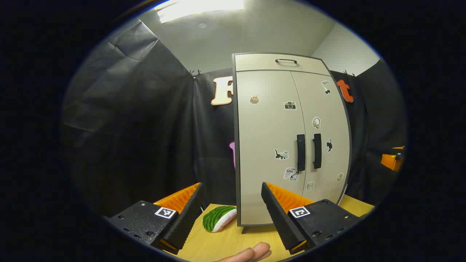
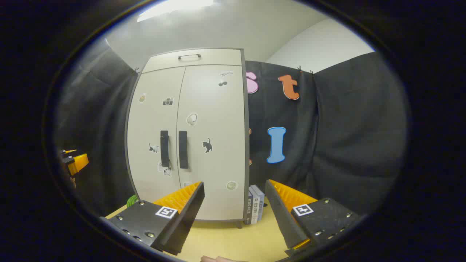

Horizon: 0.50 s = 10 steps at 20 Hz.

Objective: Open the right door of the double-door shoe cabinet with the right hand, and open the left door with the left hand.

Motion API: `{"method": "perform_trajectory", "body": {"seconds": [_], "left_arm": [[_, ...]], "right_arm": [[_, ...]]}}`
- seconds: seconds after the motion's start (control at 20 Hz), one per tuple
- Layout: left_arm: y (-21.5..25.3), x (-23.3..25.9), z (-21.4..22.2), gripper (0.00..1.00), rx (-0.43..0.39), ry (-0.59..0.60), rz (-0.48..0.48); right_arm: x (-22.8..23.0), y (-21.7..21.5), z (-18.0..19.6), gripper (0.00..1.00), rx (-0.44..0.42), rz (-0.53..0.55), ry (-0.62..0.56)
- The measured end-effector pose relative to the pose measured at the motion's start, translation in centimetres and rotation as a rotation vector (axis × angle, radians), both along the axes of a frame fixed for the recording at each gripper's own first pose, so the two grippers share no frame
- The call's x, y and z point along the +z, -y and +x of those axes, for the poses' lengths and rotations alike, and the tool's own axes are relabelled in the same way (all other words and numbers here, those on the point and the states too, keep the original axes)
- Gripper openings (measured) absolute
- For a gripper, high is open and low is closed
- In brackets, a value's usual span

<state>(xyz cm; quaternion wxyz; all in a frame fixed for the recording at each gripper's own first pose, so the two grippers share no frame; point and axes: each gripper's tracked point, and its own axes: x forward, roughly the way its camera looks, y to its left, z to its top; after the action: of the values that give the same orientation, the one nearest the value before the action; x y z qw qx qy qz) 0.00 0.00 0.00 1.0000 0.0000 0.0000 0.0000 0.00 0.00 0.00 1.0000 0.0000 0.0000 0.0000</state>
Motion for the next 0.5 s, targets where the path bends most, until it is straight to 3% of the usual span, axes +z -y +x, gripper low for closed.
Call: {"method": "perform_trajectory", "body": {"seconds": [0.5], "left_arm": [[-0.3,-1.8,0.9,0.98,-0.018,-0.023,-0.018]], "right_arm": [[-2.5,-1.3,2.0,0.96,0.008,-0.043,-0.027]]}}
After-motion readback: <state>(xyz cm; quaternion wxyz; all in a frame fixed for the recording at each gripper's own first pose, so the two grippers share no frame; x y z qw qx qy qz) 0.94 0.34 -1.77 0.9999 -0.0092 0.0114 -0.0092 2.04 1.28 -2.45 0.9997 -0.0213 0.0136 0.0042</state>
